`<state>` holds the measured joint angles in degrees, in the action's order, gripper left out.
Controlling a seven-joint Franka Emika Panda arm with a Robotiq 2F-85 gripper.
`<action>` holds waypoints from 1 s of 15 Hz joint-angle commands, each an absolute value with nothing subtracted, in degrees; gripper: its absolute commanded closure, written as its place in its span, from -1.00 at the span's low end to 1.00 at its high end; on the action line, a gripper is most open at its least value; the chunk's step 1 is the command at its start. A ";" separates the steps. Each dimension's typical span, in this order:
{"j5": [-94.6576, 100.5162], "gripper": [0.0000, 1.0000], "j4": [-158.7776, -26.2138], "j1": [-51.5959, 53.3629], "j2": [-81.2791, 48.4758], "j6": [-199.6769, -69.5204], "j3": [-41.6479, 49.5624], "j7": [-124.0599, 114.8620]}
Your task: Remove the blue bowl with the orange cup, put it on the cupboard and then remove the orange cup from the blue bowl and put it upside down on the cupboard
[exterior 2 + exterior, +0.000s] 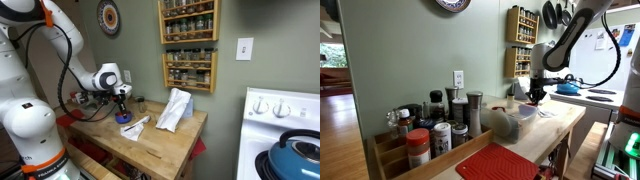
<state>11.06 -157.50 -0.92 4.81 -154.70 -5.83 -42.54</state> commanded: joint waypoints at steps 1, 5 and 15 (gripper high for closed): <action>16.82 0.31 -157.42 -2.05 3.53 -158.27 -5.80 -51.17; 15.12 -0.22 -156.18 -0.53 7.14 -155.89 -6.40 -52.07; 7.50 -0.35 -154.31 3.26 2.57 -157.54 -7.83 -47.05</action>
<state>8.55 -154.58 3.05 4.07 -157.15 -8.13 -48.55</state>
